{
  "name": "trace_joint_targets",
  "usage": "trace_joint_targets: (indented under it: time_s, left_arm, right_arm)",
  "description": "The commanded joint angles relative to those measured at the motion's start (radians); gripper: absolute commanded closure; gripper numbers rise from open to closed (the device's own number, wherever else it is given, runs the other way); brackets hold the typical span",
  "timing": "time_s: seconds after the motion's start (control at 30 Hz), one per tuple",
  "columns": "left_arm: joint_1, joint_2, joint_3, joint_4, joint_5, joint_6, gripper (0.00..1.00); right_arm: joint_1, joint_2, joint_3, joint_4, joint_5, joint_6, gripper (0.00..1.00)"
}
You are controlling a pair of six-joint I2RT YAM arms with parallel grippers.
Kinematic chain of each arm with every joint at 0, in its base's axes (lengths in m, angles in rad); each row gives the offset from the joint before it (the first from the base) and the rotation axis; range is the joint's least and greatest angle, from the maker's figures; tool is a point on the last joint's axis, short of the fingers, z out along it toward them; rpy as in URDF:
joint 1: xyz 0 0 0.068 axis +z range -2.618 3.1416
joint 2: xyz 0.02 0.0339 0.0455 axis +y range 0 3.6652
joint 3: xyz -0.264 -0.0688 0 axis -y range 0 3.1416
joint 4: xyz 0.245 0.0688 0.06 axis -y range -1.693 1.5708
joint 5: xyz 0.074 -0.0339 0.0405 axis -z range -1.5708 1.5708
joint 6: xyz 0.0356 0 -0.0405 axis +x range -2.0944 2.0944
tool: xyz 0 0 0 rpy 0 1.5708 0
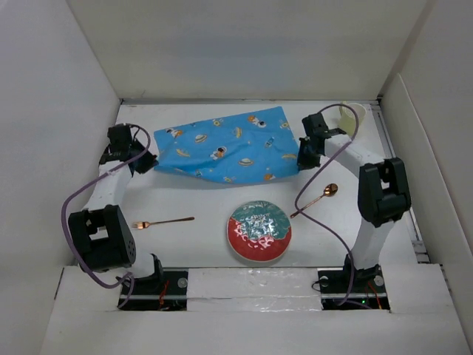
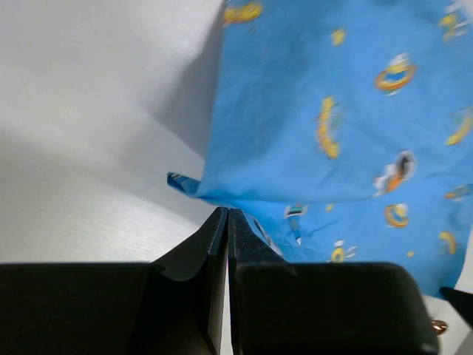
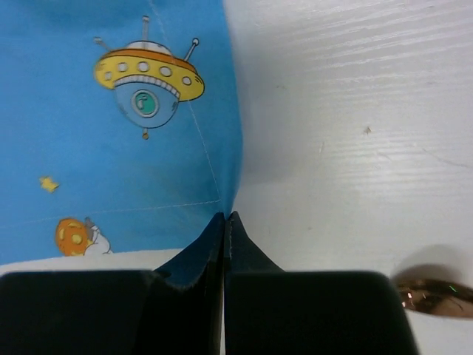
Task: Set the dinner table for one person
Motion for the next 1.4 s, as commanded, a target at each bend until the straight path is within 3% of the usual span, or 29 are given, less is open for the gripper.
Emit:
trace_joint_targets:
  time_s: [0.0, 0.23, 0.4, 0.67, 0.83, 1.1, 1.17, 1.2, 1.3, 1.37]
  left_arm:
    - [0.001, -0.079, 0.179, 0.001, 0.043, -0.021, 1.0]
    - [-0.008, -0.117, 0.632, -0.063, 0.118, -0.085, 1.0]
    - [-0.008, -0.123, 0.776, -0.073, 0.15, -0.128, 1.0]
    - [-0.008, -0.067, 0.772, 0.022, 0.167, -0.156, 1.0]
    - [0.009, 0.017, 0.753, 0.119, 0.173, -0.186, 1.0]
    - [0.02, 0.179, 0.952, 0.165, 0.238, -0.274, 1.0]
    - [0.029, 0.168, 0.972, 0.18, 0.259, -0.28, 1.0]
    - [0.029, 0.141, 0.966, 0.183, 0.259, -0.275, 1.0]
    - [0.057, 0.067, 0.841, 0.22, 0.294, -0.28, 1.0]
    - [0.072, 0.03, 0.675, 0.237, 0.336, -0.274, 1.0]
  right_arm:
    - [0.019, -0.223, 0.062, -0.031, 0.029, -0.014, 1.0]
    - [0.043, -0.508, 0.372, -0.214, 0.136, -0.052, 1.0]
    - [0.043, -0.532, 0.646, -0.323, 0.133, -0.063, 1.0]
    - [-0.074, -0.403, 0.655, -0.222, 0.034, -0.067, 1.0]
    - [-0.112, -0.218, 0.756, -0.156, -0.031, -0.055, 1.0]
    - [-0.152, 0.077, 1.295, -0.266, -0.134, -0.018, 1.0]
    - [-0.164, 0.042, 1.275, -0.252, -0.155, -0.015, 1.0]
    - [-0.174, 0.014, 1.179, -0.21, -0.161, -0.014, 1.0]
    - [-0.189, -0.113, 0.965, -0.121, -0.201, -0.021, 1.0]
    - [-0.2, -0.167, 0.728, -0.088, -0.218, -0.029, 1.0]
